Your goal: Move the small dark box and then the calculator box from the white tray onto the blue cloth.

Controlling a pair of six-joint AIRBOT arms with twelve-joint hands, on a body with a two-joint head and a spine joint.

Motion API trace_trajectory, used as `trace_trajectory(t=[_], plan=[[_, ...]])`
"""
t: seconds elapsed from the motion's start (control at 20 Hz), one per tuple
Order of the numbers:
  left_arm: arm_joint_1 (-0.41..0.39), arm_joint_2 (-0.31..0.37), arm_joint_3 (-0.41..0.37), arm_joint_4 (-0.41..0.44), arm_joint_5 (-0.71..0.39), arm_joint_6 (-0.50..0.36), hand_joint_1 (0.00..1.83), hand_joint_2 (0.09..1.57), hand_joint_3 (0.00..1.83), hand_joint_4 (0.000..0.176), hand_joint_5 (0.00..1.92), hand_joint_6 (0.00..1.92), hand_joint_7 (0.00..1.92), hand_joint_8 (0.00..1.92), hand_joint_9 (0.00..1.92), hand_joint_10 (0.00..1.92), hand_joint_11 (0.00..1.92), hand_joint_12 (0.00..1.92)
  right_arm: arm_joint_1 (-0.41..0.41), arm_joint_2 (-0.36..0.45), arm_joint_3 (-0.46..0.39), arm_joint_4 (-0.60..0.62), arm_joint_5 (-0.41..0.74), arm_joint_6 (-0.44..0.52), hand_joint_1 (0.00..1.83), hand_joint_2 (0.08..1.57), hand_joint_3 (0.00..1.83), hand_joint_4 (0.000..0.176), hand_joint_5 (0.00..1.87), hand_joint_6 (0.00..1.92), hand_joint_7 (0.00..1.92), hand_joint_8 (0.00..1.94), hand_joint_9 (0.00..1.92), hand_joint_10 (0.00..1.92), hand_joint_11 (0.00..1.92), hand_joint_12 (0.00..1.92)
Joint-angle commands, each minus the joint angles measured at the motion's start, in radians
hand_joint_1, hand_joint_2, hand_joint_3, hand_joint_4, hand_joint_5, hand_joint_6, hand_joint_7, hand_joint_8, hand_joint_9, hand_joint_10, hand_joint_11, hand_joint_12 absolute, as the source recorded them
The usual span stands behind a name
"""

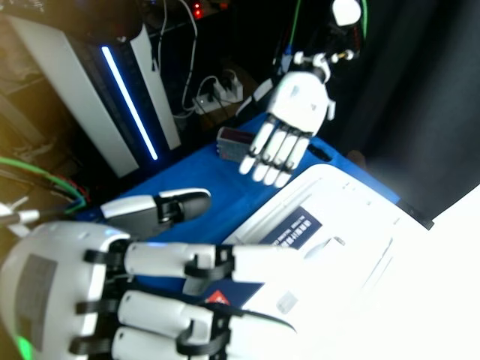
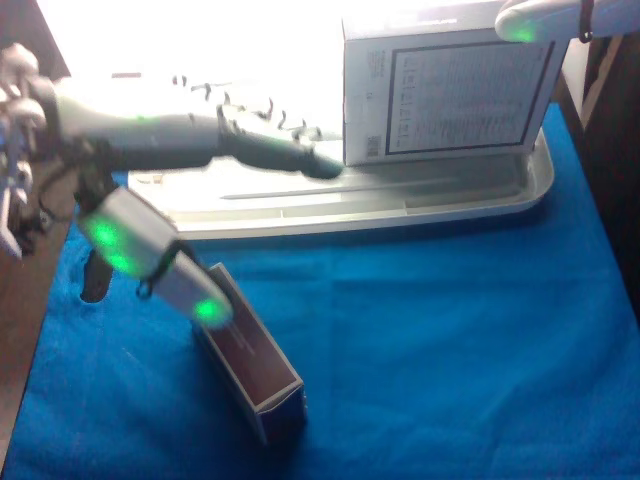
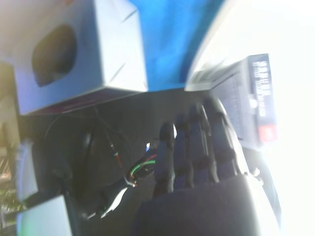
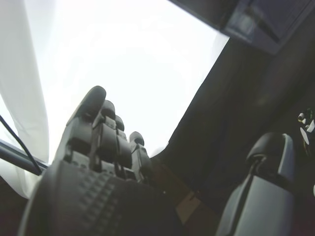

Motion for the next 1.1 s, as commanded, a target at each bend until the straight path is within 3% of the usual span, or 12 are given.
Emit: trace_trajectory(t=[0.0, 0.05, 0.1, 0.15, 0.2, 0.25, 0.45, 0.55, 0.65, 0.75, 0.85, 1.05], plan=[[-0.022, 0.009, -0.004, -0.083, -0.040, 0.013, 0.39, 0.80, 0.00, 0.000, 0.27, 0.00, 0.27, 0.00, 0.29, 0.01, 0.00, 0.93, 0.010, -0.001, 0.008, 0.027, 0.116, 0.007, 0.95, 0.59, 0.00, 0.142, 0.00, 0.00, 0.00, 0.00, 0.01, 0.00, 0.00, 0.78], [-0.028, 0.017, -0.005, -0.113, -0.038, 0.039, 0.28, 1.13, 0.06, 0.000, 0.22, 0.00, 0.27, 0.00, 0.31, 0.01, 0.00, 0.97, 0.010, -0.004, 0.012, 0.027, 0.116, 0.007, 0.96, 0.58, 0.00, 0.156, 0.00, 0.00, 0.00, 0.00, 0.03, 0.01, 0.00, 0.85], [-0.035, 0.026, -0.003, -0.163, -0.030, 0.084, 0.29, 1.27, 0.05, 0.000, 0.25, 0.00, 0.30, 0.00, 0.32, 0.00, 0.00, 0.91, 0.010, -0.005, 0.015, 0.027, 0.115, 0.008, 0.96, 0.58, 0.00, 0.160, 0.00, 0.00, 0.00, 0.00, 0.06, 0.01, 0.00, 0.94], [-0.035, 0.030, 0.001, -0.215, -0.019, 0.133, 0.38, 0.92, 0.00, 0.020, 0.16, 0.00, 0.22, 0.00, 0.23, 0.00, 0.00, 0.68, 0.010, -0.005, 0.015, 0.027, 0.115, 0.008, 0.97, 0.56, 0.00, 0.155, 0.00, 0.00, 0.00, 0.00, 0.09, 0.01, 0.00, 1.02], [-0.035, 0.031, 0.013, -0.271, -0.017, 0.169, 0.52, 0.86, 0.00, 0.091, 0.20, 0.01, 0.24, 0.01, 0.24, 0.01, 0.00, 0.69, 0.010, -0.005, 0.015, 0.027, 0.115, 0.008, 0.97, 0.56, 0.00, 0.151, 0.00, 0.00, 0.00, 0.00, 0.09, 0.01, 0.00, 1.04], [-0.034, 0.030, 0.029, -0.329, -0.011, 0.211, 0.57, 0.77, 0.00, 0.108, 0.12, 0.00, 0.14, 0.00, 0.16, 0.00, 0.00, 0.56, 0.010, -0.005, 0.014, 0.027, 0.115, 0.008, 0.96, 0.55, 0.00, 0.154, 0.00, 0.00, 0.00, 0.00, 0.08, 0.00, 0.00, 1.07], [-0.024, 0.016, 0.078, -0.501, 0.047, 0.350, 0.57, 0.78, 0.00, 0.074, 0.00, 0.00, 0.00, 0.00, 0.00, 0.00, 0.00, 0.11, 0.011, -0.012, 0.017, 0.027, 0.108, 0.014, 0.89, 0.59, 0.00, 0.144, 0.00, 0.00, 0.07, 0.01, 0.17, 0.02, 0.00, 1.13], [-0.010, 0.002, 0.118, -0.578, 0.069, 0.386, 0.56, 0.80, 0.00, 0.088, 0.00, 0.00, 0.00, 0.00, 0.00, 0.00, 0.00, 0.01, 0.011, -0.027, 0.029, 0.014, 0.080, 0.014, 0.88, 0.64, 0.00, 0.125, 0.00, 0.00, 0.14, 0.02, 0.19, 0.03, 0.00, 1.00], [0.023, -0.015, 0.155, -0.661, 0.073, 0.414, 0.56, 0.81, 0.01, 0.093, 0.00, 0.00, 0.00, 0.00, 0.00, 0.00, 0.00, 0.00, 0.013, -0.050, 0.046, -0.006, 0.044, 0.016, 0.81, 0.65, 0.00, 0.136, 0.02, 0.00, 0.28, 0.01, 0.32, 0.03, 0.00, 1.25], [0.048, -0.030, 0.185, -0.732, 0.073, 0.445, 0.54, 0.84, 0.02, 0.102, 0.00, 0.00, 0.00, 0.00, 0.00, 0.00, 0.00, 0.00, 0.025, -0.070, 0.063, -0.035, 0.002, 0.024, 0.72, 0.66, 0.00, 0.123, 0.04, 0.00, 0.11, 0.01, 0.19, 0.01, 0.00, 0.86], [0.062, -0.040, 0.207, -0.778, 0.070, 0.450, 0.51, 0.83, 0.01, 0.079, 0.00, 0.00, 0.00, 0.00, 0.00, 0.00, 0.00, 0.00, 0.028, -0.100, 0.110, -0.080, -0.023, 0.096, 0.67, 0.74, 0.01, 0.096, 0.04, 0.00, 0.13, 0.01, 0.21, 0.01, 0.00, 0.75], [0.072, -0.040, 0.199, -0.792, 0.050, 0.454, 0.48, 0.84, 0.01, 0.094, 0.00, 0.00, 0.00, 0.00, 0.00, 0.00, 0.03, 0.01, 0.029, -0.147, 0.175, -0.148, -0.096, 0.172, 0.64, 0.74, 0.00, 0.127, 0.01, 0.00, 0.12, 0.00, 0.22, 0.01, 0.03, 1.19]])
